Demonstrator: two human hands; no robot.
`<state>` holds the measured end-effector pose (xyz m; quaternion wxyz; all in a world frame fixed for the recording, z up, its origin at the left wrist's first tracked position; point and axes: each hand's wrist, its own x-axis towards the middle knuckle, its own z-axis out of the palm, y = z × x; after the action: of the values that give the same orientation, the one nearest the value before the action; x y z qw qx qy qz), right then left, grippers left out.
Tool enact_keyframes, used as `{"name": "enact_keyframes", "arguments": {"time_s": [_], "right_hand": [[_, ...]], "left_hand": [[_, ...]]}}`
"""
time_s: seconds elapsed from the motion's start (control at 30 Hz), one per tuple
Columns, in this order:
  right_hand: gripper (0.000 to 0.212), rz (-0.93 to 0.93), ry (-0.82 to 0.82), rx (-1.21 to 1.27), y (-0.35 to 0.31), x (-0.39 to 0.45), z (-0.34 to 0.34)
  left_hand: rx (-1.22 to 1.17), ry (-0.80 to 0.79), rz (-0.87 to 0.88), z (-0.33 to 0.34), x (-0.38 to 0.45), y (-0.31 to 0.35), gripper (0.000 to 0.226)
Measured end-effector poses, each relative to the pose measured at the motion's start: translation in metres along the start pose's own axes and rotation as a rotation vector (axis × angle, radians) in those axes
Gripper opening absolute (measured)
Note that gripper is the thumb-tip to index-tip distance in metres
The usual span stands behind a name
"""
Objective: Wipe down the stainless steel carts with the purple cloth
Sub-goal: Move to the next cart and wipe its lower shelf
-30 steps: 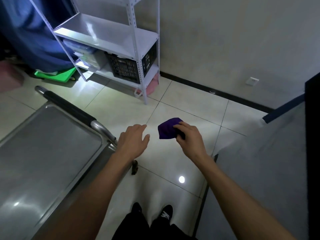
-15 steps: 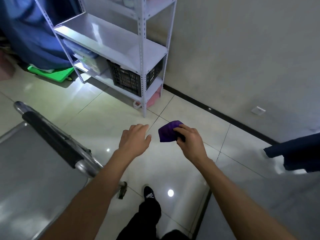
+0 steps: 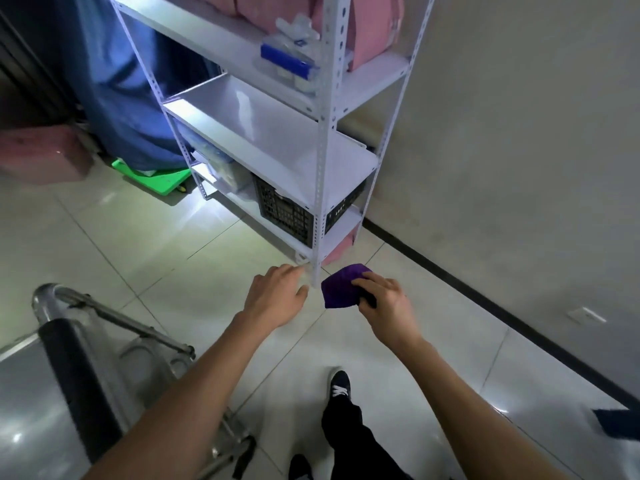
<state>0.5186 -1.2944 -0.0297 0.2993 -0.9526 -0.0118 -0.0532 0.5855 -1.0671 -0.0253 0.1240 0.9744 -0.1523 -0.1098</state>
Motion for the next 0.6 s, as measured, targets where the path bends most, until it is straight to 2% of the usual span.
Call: {"name": "enact_keyframes", "arguments": {"time_s": [0.1,0.27,0.6], "right_hand": [[0.041,-0.044,-0.054,0.021,0.005,0.063,0.008],[0.041,-0.217,-0.181,0.024,-0.018,0.170,0.028],[0.041,-0.473,-0.428,0.037,-0.129,0.340,0.138]], "left_hand": [[0.028,-0.005,-0.054,-0.017,0.040,-0.012,0.048],[0.009,0.041,-0.226,-0.043,0.079,-0.057,0.052],[-0.094,0.173,-0.630,-0.075,0.112,-0.218,0.051]]}}
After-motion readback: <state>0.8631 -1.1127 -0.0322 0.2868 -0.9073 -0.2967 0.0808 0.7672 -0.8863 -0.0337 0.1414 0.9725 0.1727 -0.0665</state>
